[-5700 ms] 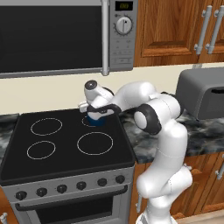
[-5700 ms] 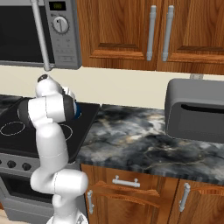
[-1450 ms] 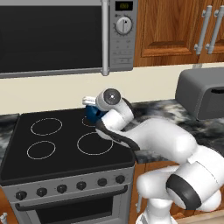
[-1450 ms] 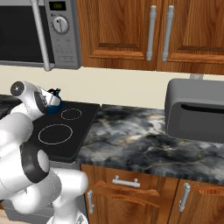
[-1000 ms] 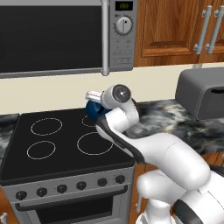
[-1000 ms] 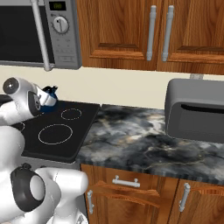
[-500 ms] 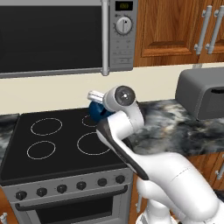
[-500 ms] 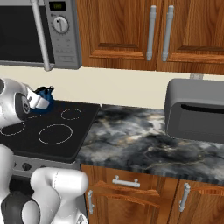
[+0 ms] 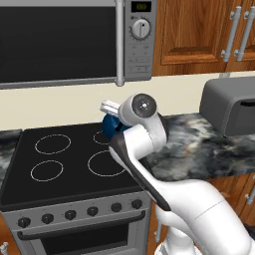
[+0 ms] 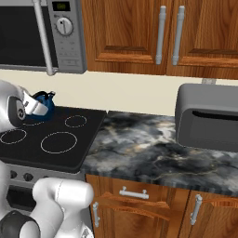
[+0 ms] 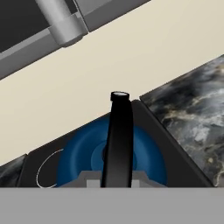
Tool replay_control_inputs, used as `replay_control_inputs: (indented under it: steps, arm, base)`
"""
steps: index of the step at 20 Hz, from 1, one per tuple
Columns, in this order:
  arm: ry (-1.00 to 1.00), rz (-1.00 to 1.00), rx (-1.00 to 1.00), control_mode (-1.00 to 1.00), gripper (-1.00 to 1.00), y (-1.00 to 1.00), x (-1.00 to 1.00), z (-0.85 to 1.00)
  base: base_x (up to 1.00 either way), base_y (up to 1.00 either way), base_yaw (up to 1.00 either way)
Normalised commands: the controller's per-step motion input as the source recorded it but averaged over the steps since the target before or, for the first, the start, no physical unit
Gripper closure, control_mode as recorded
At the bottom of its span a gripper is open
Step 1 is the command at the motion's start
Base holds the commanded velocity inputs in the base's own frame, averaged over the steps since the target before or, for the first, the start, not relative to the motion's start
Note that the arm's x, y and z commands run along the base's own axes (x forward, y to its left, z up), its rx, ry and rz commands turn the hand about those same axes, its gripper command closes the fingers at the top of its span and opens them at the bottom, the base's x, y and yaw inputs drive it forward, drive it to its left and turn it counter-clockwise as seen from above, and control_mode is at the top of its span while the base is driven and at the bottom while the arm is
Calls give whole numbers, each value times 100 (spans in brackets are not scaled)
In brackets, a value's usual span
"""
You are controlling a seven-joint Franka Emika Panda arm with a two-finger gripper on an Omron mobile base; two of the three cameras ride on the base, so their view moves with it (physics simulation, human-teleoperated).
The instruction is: The kettle is done boiling. Turn off the stove, then wait for 300 timesteps before moving the kettle to the dining table.
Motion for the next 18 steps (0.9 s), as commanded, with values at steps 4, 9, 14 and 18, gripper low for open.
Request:
replay_control_inputs:
  steps: [4,9,14,18]
  arm:
    - [-1,-1,0,-100,100,0,-7,0]
    - [-2,-1,0,100,100,0,-8,0]
    - [0,0,0,100,100,0,0,0]
    - [0,0,0,100,100,0,0,0]
  base:
    - [0,0,0]
    - [-33,0,-11]
    - [-35,0,-17]
    - [-22,0,-25]
